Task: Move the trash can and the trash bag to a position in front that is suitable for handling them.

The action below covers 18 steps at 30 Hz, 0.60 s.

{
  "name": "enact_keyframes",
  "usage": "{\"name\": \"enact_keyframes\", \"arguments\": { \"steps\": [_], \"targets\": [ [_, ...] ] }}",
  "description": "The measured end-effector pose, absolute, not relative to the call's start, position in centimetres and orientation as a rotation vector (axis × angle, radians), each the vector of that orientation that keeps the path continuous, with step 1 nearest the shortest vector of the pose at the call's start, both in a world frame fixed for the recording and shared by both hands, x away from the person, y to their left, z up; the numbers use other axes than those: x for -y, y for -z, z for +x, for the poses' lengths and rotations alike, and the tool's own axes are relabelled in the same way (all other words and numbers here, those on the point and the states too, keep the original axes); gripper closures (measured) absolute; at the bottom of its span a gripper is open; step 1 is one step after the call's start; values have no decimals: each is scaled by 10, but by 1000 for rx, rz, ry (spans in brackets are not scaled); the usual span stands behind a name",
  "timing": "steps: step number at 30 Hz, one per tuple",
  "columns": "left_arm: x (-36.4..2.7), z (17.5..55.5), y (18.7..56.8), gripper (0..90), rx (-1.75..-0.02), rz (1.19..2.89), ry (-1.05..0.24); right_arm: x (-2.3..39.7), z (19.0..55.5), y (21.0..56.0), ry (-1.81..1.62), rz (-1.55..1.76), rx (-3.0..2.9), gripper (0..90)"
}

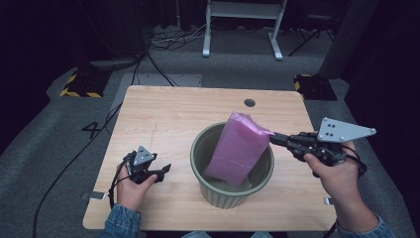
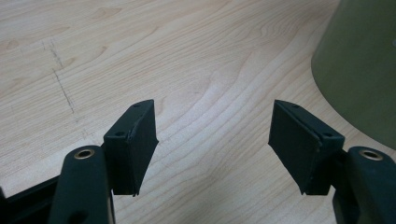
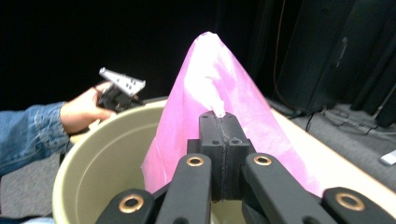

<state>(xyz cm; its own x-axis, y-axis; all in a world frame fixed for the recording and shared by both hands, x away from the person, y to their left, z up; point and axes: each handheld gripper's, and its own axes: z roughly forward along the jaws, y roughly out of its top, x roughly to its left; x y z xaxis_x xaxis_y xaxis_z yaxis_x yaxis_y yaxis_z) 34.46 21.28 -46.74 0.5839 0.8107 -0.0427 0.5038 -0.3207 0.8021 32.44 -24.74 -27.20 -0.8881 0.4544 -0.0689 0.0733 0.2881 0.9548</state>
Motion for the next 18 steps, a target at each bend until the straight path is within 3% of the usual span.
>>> {"name": "enact_keyframes", "arguments": {
  "steps": [6, 10, 13, 18],
  "targets": [
    [-214, 345, 468, 322, -1050, 1991, -474, 237, 321, 293, -1591, 486, -2306, 868],
    [-214, 344, 467, 322, -1050, 1992, -475, 238, 318, 300, -1575, 550, -2296, 554],
    [-214, 345, 468, 322, -1049, 1995, -476, 246, 316, 298, -1571, 593, -2254, 464],
    [-212, 345, 468, 322, -1049, 1993, -475, 268, 317, 291, -1578, 652, -2175, 411]
  ]
}}
